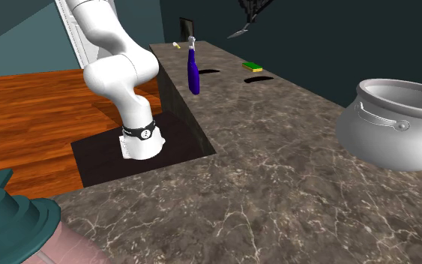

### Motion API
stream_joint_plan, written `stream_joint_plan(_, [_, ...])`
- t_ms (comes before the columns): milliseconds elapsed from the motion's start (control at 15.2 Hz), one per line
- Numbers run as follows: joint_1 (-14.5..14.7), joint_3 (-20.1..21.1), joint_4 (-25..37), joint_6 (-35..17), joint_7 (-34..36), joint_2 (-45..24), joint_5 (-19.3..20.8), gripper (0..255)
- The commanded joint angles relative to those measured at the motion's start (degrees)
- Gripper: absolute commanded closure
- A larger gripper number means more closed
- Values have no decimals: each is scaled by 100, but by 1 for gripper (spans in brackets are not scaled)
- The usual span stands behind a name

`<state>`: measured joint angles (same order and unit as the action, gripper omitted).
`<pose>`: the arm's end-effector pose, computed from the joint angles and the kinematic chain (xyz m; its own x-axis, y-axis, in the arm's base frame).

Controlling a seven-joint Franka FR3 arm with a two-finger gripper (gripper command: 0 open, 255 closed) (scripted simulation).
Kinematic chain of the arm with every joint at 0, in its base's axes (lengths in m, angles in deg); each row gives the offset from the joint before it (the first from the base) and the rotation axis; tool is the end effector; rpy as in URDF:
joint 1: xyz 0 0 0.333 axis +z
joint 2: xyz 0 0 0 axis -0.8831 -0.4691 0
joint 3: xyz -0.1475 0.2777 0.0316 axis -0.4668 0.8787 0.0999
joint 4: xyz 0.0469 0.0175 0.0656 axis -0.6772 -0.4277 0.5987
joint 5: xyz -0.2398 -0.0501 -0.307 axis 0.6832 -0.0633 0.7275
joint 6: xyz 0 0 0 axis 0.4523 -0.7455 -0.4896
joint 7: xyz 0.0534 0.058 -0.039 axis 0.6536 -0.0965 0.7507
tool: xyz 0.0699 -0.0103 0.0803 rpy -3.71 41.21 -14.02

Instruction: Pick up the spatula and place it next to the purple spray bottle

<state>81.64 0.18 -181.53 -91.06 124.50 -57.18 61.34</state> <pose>0.1627 0.4096 0.6384 0.9483 -0.3103 0.0662 -0.3110 -0.9504 0.0000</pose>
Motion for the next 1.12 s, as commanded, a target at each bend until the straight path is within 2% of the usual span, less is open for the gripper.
stream_joint_plan(0, [19, 16, -175, -140, -3, 42, -29, 255])
stream_joint_plan(1056, [143, 196, -1526, -1323, -61, 234, -234, 255])
